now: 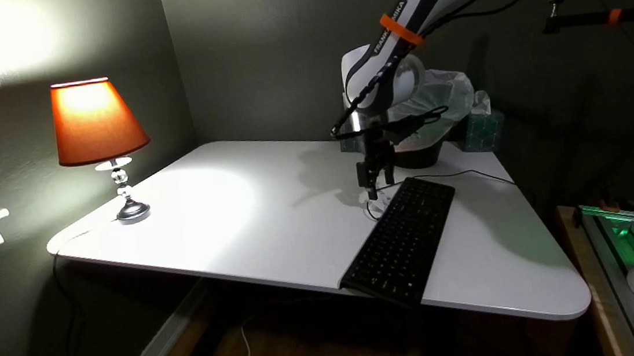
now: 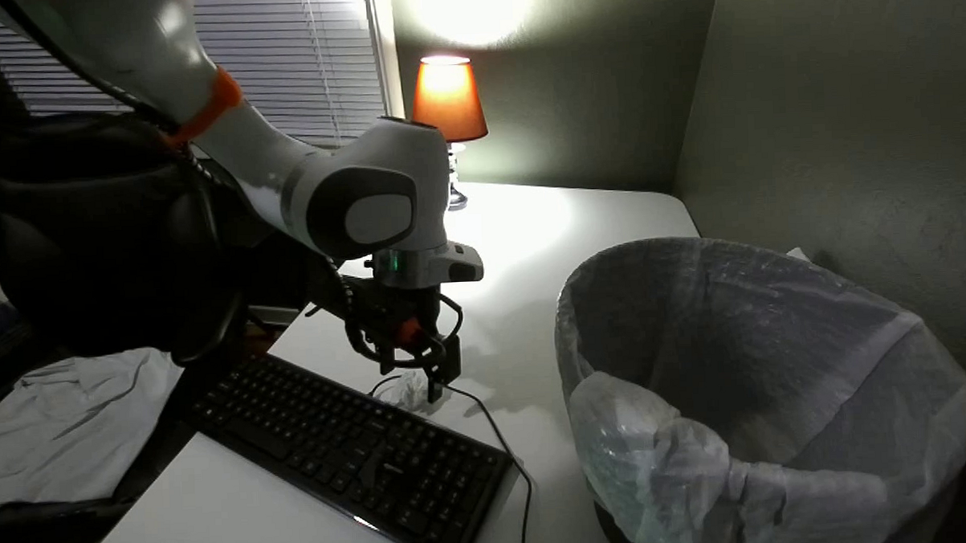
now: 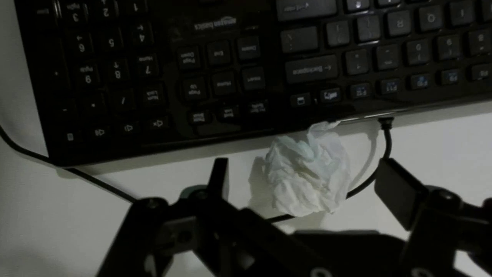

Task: Put the piece of tissue in the black bucket

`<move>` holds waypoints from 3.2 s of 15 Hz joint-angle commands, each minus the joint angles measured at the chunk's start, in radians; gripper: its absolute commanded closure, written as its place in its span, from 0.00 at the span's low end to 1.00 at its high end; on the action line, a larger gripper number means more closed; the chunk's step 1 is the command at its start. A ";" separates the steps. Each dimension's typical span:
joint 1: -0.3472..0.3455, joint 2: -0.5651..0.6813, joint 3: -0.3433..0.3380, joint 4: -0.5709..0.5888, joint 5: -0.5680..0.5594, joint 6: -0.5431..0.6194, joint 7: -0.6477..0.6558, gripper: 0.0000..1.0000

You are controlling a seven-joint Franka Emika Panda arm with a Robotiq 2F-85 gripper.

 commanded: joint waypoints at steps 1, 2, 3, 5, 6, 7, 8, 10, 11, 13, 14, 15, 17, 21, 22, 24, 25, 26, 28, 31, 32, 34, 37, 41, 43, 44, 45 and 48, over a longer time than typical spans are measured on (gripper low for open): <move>-0.008 0.061 0.012 0.057 -0.001 -0.007 0.012 0.34; -0.008 0.072 0.012 0.067 -0.001 -0.011 0.015 0.42; -0.009 0.080 0.013 0.075 -0.002 -0.011 0.015 0.51; -0.008 0.099 0.013 0.093 -0.004 -0.018 0.018 0.65; -0.008 0.106 0.012 0.103 -0.005 -0.024 0.019 0.74; -0.007 0.116 0.010 0.113 -0.006 -0.033 0.024 0.81; -0.007 0.122 0.009 0.124 -0.006 -0.045 0.029 0.89; -0.007 0.120 0.010 0.137 0.002 -0.076 0.045 1.00; -0.006 0.106 0.012 0.136 0.011 -0.101 0.060 1.00; -0.002 0.054 0.015 0.113 0.034 -0.149 0.103 0.98; 0.008 0.014 0.009 0.088 0.036 -0.169 0.138 0.98; 0.015 -0.032 0.005 0.060 0.048 -0.185 0.182 0.97; 0.023 -0.121 0.003 0.012 0.082 -0.220 0.258 0.97; 0.055 -0.345 -0.008 -0.114 0.087 -0.137 0.407 0.97; 0.064 -0.399 -0.010 -0.138 0.061 -0.114 0.447 0.97; 0.072 -0.494 -0.008 -0.171 -0.007 -0.064 0.531 0.97; 0.070 -0.535 -0.004 -0.181 -0.051 -0.044 0.572 0.97; 0.064 -0.576 0.005 -0.189 -0.091 -0.024 0.614 0.97; 0.038 -0.642 0.023 -0.191 -0.188 0.006 0.708 0.97; -0.015 -0.713 0.041 -0.172 -0.264 0.027 0.835 0.97; -0.034 -0.735 0.044 -0.163 -0.272 0.024 0.870 0.97; -0.077 -0.768 0.046 -0.151 -0.290 0.028 0.932 0.97; -0.086 -0.757 0.040 -0.123 -0.255 0.005 0.897 0.88; -0.121 -0.731 0.048 -0.107 -0.298 0.021 0.939 0.97; -0.136 -0.686 0.016 -0.046 -0.259 0.009 0.946 0.97; -0.155 -0.665 0.000 -0.011 -0.253 0.011 0.972 0.97; -0.164 -0.644 -0.017 0.019 -0.241 0.006 0.975 0.97; -0.195 -0.575 -0.058 0.113 -0.254 0.006 1.019 0.97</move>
